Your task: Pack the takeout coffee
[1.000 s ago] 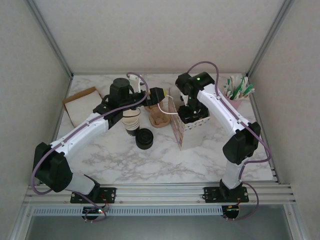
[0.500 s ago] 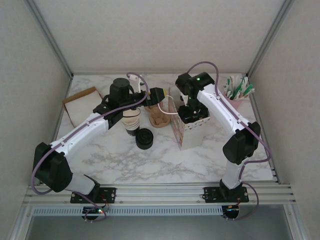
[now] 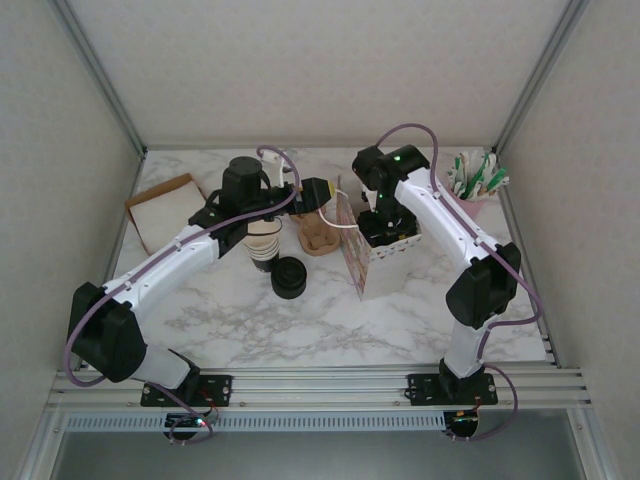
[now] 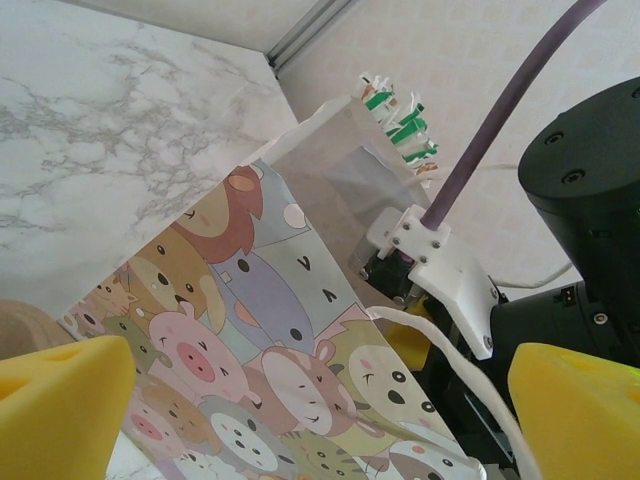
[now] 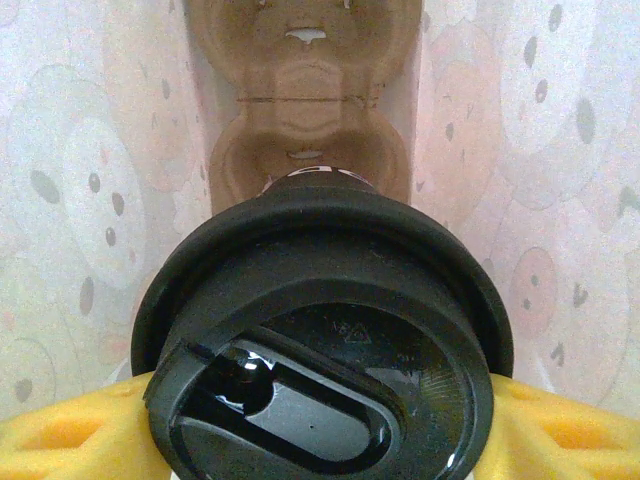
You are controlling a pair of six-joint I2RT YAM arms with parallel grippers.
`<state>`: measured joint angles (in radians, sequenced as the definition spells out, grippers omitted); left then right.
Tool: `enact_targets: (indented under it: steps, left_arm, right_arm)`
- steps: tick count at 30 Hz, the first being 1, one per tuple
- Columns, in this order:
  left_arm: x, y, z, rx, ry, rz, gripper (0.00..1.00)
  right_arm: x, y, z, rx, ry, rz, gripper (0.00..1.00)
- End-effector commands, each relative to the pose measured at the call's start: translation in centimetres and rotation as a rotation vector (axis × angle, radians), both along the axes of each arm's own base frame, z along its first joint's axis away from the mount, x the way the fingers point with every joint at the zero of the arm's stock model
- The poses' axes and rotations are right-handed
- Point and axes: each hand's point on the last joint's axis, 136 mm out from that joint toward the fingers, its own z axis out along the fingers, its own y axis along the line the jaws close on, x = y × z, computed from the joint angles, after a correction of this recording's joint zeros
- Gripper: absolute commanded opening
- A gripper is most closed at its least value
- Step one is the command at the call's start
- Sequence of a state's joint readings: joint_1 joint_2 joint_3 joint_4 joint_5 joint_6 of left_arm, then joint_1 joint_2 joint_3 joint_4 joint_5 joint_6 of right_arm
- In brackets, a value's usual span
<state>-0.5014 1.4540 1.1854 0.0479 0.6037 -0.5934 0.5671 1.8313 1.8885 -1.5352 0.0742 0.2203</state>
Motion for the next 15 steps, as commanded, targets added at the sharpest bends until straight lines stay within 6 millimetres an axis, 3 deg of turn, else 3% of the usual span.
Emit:
enact_targets:
  steps: [1,15]
  left_arm:
    - [-0.16,-0.63,1.08,-0.001,-0.036,-0.029,0.95]
    - [-0.15,-0.73,0.74,0.004,-0.029,-0.030,0.92]
  right_arm:
    - [-0.12,-0.51,-0.72,-0.019,0.025,-0.004,0.69]
    - [0.57,-0.33,-1.09,-0.009,0.001,-0.003,0.69]
